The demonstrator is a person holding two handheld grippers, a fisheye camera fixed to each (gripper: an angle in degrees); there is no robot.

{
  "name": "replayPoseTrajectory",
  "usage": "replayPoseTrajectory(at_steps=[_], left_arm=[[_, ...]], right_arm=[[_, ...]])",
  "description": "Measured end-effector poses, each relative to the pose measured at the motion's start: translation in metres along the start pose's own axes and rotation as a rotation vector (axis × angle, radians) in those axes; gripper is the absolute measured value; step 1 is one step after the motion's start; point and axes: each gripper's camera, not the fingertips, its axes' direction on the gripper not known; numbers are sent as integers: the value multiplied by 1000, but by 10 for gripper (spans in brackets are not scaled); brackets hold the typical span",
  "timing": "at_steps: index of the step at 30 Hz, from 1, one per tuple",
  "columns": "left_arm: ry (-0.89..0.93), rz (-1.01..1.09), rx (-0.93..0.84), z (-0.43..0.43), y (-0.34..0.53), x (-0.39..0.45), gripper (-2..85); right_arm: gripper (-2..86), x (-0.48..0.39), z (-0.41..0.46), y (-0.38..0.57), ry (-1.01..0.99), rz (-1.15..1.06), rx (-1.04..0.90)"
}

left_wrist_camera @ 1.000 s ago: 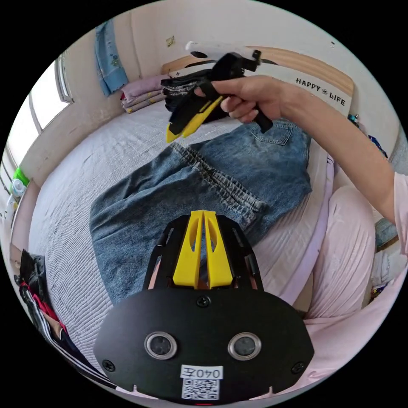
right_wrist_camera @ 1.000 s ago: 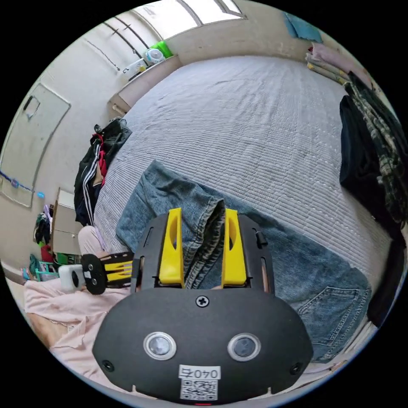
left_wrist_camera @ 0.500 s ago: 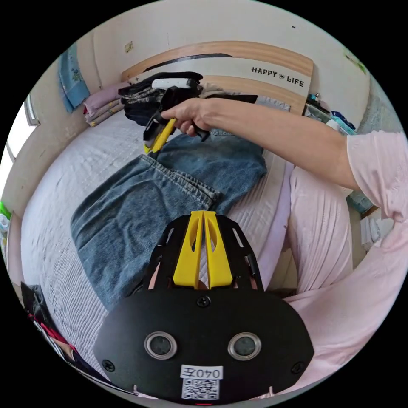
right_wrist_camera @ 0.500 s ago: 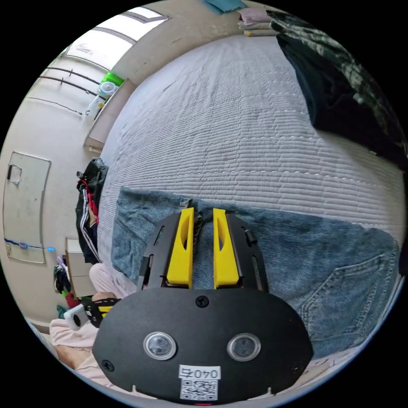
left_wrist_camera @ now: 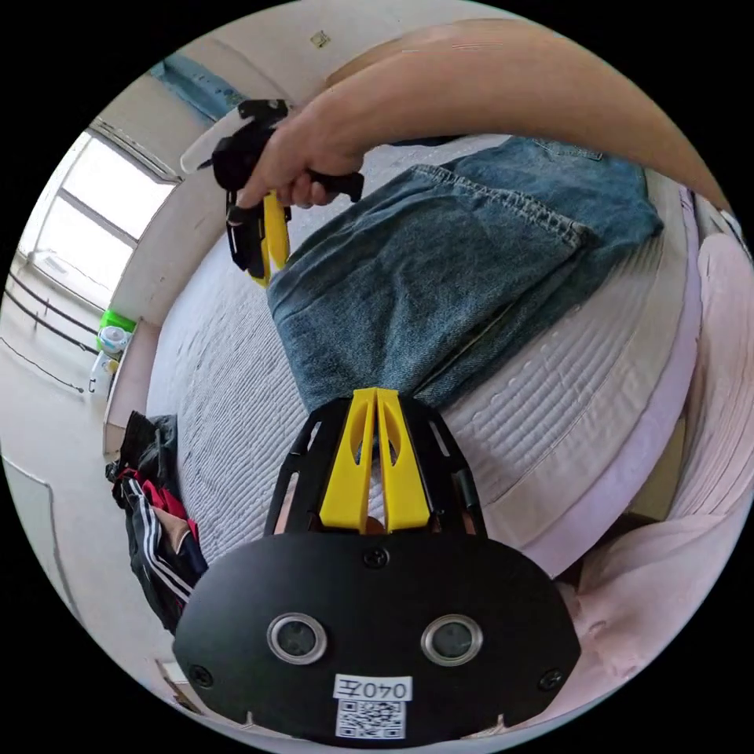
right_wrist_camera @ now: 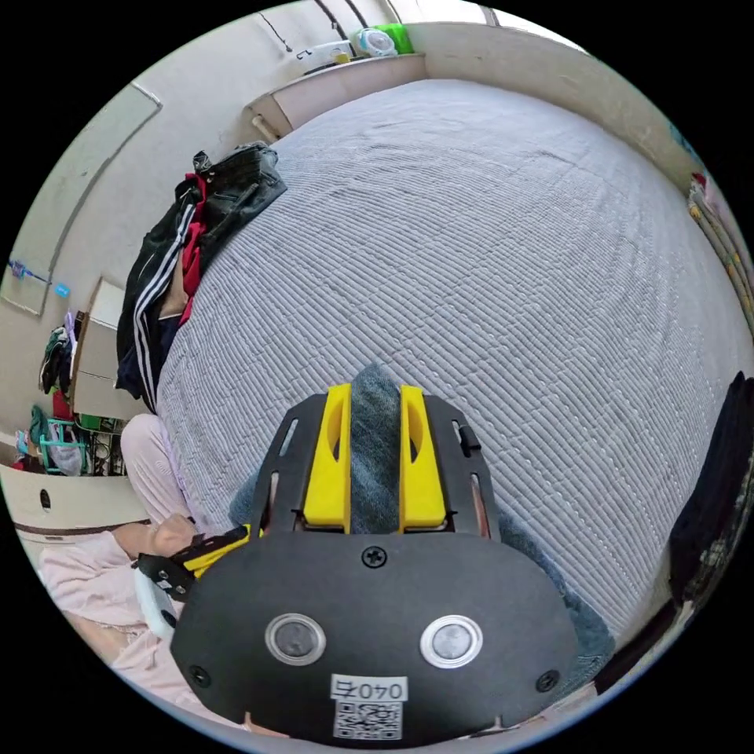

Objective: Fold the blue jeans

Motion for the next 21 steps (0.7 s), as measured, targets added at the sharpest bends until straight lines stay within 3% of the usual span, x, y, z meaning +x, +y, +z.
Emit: replayPoseTrajectory(at_steps=[5, 11, 14, 17, 19, 21], left_arm=[[-13, 64, -11, -2, -1, 8, -9], [98, 38, -4, -8, 10, -4, -9], [68, 96, -7, -12, 20, 4, -9], [239, 239, -26, -33, 33, 4, -9], [216, 132, 92, -54, 46, -15, -8], [35, -25, 153, -61, 59, -44, -5]], right_arm=[[0, 5, -9, -24, -10, -15, -6], [-7, 47, -3, -26, -117, 158, 15], [-2, 67, 4, -24, -225, 259, 34], [26, 63, -20, -25, -226, 224, 65], [56, 55, -43, -25, -177, 185, 86], [81, 43, -60, -28, -131, 124, 83]])
